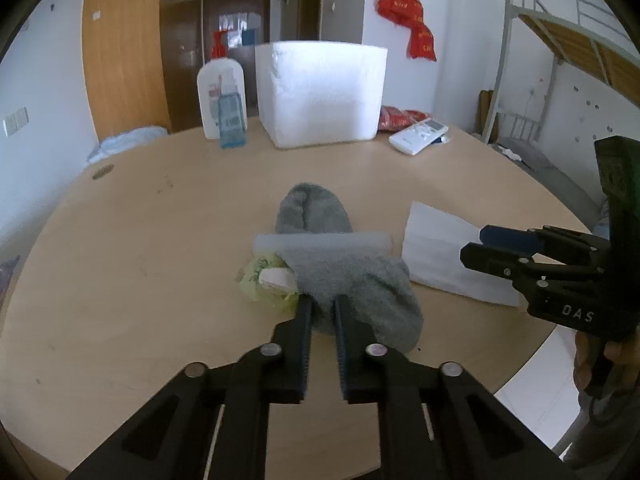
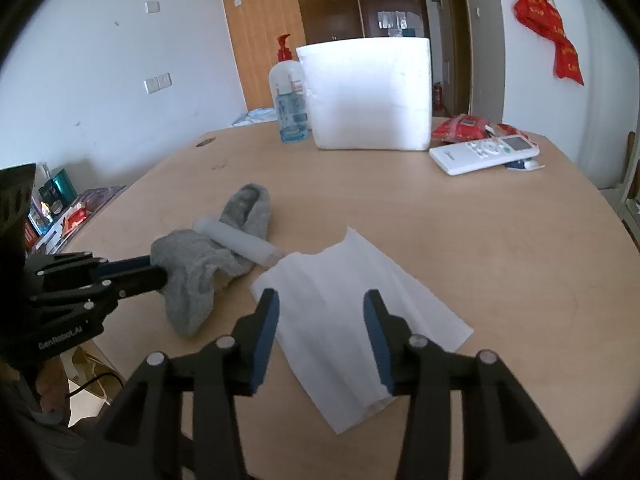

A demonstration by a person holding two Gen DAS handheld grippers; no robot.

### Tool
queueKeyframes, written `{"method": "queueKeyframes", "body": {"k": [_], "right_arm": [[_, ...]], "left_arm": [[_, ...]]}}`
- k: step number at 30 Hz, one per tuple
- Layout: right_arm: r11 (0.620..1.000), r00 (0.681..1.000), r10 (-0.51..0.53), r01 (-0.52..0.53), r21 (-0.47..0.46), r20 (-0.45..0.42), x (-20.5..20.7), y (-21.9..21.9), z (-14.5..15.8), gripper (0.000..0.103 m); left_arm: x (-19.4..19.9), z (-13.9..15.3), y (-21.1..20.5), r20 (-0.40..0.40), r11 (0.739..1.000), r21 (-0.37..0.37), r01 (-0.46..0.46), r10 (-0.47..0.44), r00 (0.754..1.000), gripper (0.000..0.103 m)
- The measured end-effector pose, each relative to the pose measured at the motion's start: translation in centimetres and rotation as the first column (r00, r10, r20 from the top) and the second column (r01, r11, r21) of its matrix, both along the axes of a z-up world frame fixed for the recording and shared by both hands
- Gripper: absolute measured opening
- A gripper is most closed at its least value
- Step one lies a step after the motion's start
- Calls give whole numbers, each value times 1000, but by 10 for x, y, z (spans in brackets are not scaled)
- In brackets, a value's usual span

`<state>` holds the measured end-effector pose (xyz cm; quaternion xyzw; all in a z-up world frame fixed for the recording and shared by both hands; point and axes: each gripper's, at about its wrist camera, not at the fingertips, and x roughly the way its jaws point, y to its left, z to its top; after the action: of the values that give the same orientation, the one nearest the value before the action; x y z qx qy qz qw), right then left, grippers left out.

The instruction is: Organize soft objects

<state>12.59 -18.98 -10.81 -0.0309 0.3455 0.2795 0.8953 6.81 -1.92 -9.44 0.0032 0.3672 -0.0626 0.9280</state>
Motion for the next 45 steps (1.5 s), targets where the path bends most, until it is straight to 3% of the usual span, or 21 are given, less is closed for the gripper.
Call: {"method": "queueKeyframes", "body": {"k": [10, 14, 25, 29, 34, 41, 43, 45], "right_arm": [[1000, 1000, -13, 13, -7, 6, 0, -1, 1, 50], [1000, 999, -10, 11, -24, 30, -2, 0, 3, 63], [995, 999, 38, -35, -91, 33, -4, 12, -1, 69], [993, 999, 38, -34, -115, 38, -3, 13, -1, 69], [995, 999, 26, -23, -96, 30, -2, 9, 0, 69], [997, 999, 35, -34, -63, 20, -6, 11, 0, 69], [997, 999, 38, -37, -61, 19, -8, 12, 0, 69], [997, 999, 42, -41, -64, 20, -10, 13, 0, 69]], "left_arm": [[-3, 22, 5, 73, 996, -67, 51, -46, 996, 3], [1, 41, 8, 129, 997, -64, 49, -40, 991, 3], [18, 82, 33, 210, 996, -93, 7, 13, 978, 0], [13, 74, 29, 180, 994, -96, 51, -33, 983, 0], [-3, 48, 15, 69, 986, -116, 122, -114, 991, 1], [-19, 26, 7, 8, 995, -61, 84, -84, 996, 3], [-20, 25, 7, -1, 995, -56, 84, -84, 996, 12], [-21, 23, 4, -9, 995, -44, 88, -88, 996, 49]]}}
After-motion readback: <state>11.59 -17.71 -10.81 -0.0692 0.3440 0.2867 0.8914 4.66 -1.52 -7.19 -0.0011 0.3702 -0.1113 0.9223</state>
